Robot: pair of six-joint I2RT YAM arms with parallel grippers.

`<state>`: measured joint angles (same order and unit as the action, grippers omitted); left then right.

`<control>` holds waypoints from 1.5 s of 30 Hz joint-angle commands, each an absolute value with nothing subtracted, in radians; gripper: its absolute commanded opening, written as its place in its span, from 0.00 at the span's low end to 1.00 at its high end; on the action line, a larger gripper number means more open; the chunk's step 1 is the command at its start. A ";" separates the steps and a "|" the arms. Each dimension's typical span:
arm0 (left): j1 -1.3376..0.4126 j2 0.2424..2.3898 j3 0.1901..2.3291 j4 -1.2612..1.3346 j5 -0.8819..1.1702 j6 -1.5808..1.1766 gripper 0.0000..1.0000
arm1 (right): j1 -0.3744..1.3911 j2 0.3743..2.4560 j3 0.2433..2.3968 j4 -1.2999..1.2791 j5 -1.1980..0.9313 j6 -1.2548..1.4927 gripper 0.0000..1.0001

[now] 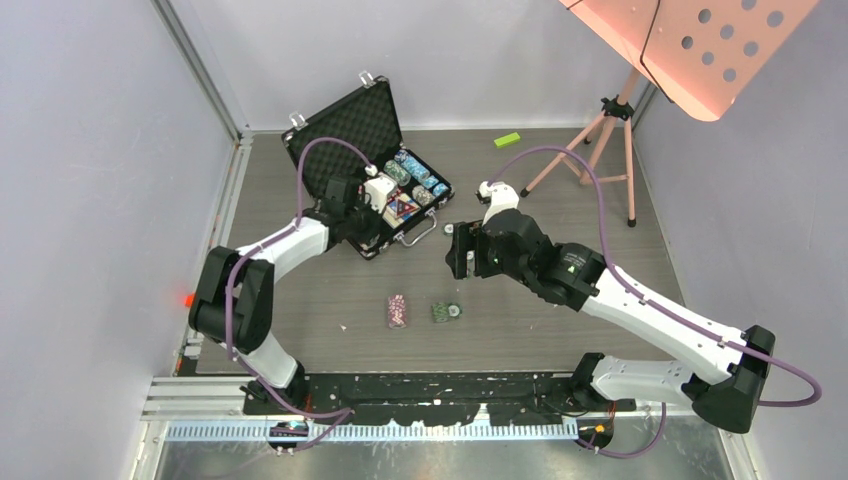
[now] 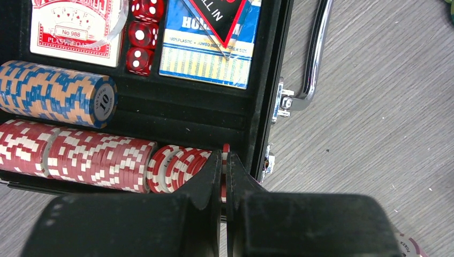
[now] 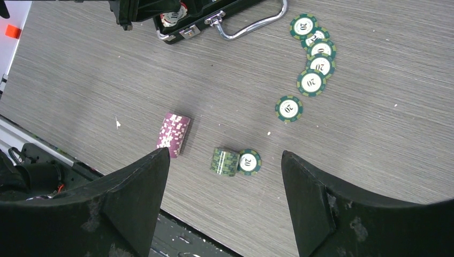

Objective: Pack up texas hold em set

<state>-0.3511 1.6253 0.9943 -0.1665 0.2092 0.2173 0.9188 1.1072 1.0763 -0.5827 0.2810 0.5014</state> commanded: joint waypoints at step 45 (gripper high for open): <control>-0.362 1.541 0.932 -0.057 0.066 0.202 0.42 | 0.855 1.192 1.149 -0.570 0.174 0.511 0.82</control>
